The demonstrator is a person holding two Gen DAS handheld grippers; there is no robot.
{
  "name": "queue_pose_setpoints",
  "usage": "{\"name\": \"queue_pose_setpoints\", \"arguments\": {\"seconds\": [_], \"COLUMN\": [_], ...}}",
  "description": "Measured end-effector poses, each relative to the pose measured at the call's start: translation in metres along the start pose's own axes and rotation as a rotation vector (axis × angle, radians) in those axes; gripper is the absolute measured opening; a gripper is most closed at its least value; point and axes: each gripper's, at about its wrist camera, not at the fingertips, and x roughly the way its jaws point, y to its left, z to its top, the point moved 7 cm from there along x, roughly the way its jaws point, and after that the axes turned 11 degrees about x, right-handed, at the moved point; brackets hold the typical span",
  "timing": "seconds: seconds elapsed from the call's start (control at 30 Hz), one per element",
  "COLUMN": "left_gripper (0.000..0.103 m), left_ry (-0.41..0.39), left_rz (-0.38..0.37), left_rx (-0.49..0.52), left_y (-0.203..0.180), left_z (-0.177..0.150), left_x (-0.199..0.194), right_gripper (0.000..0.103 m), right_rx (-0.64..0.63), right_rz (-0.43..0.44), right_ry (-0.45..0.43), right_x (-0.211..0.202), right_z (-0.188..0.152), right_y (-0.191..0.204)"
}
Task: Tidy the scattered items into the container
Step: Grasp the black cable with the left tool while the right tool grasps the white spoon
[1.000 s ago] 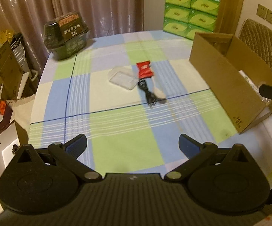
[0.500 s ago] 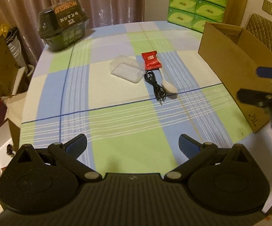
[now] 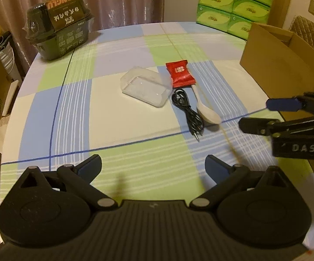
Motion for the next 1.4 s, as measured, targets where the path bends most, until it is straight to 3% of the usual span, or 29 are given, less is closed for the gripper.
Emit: {"name": "queue_pose_setpoints", "arguments": {"seconds": [0.1,0.47,0.67,0.83,1.17,1.3,1.4], "left_gripper": [0.098,0.098,0.098,0.098,0.067,0.063,0.048], "left_ry": [0.001,-0.013,-0.021,-0.026,-0.042,-0.044,-0.030], "left_rz": [-0.010,-0.017,-0.024,-0.027,-0.109,-0.120,-0.115], "left_rx": [-0.017,-0.010,0.002,0.018,-0.009,-0.018,-0.003], "left_y": [0.005,0.014,0.012,0.007,-0.023,-0.035,-0.041], "left_z": [0.001,0.003,0.004,0.011,0.041,0.054,0.059], "left_x": [0.011,0.037,0.044,0.049,0.074,0.087,0.096], "right_gripper": [0.058,0.044,0.031,0.030,0.029,0.029,0.029], "right_rx": [0.025,0.088,0.101,0.063,0.018,0.004,-0.006], "right_rz": [0.013,0.037,0.027,-0.004,-0.076,-0.072,-0.065], "right_ry": [0.009,0.057,0.052,0.017,-0.006,0.009,0.019], "right_x": [0.018,0.064,0.068,0.057,0.037,0.037,0.038], "right_z": [0.002,0.003,0.003,0.003,-0.011,-0.018,-0.021], "right_y": [0.000,-0.004,-0.007,-0.009,-0.034,-0.039,-0.040]}}
